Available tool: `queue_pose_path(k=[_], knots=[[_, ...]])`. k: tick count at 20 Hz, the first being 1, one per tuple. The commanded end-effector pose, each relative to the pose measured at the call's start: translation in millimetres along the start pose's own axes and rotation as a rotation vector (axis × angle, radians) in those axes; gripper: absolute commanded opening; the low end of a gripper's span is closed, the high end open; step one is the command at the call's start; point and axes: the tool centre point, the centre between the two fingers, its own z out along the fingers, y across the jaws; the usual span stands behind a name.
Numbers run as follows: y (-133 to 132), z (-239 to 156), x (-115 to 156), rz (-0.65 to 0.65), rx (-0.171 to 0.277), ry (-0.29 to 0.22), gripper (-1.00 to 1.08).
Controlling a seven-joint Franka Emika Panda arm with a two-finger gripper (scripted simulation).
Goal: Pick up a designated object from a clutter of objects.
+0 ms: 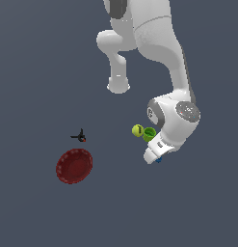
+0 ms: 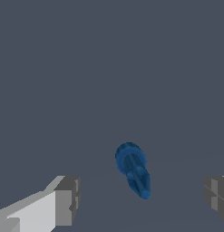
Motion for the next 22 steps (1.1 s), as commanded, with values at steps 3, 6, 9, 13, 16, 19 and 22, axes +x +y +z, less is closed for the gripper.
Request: queue_pose_path(k=[3, 6, 9, 13, 16, 19, 22], knots=[[0, 20, 0, -0.001, 0.000, 0.000, 1.00], [0, 24, 1, -0.001, 0.000, 0.000, 1.00], [0, 24, 1, -0.001, 0.000, 0.000, -1.00], [0, 24, 1, -0.001, 0.000, 0.000, -1.00], [0, 24, 1, -0.001, 0.000, 0.000, -1.00], [0, 24, 1, -0.001, 0.000, 0.000, -1.00], [1, 21, -2, -0.001, 0.000, 0.000, -1.00]])
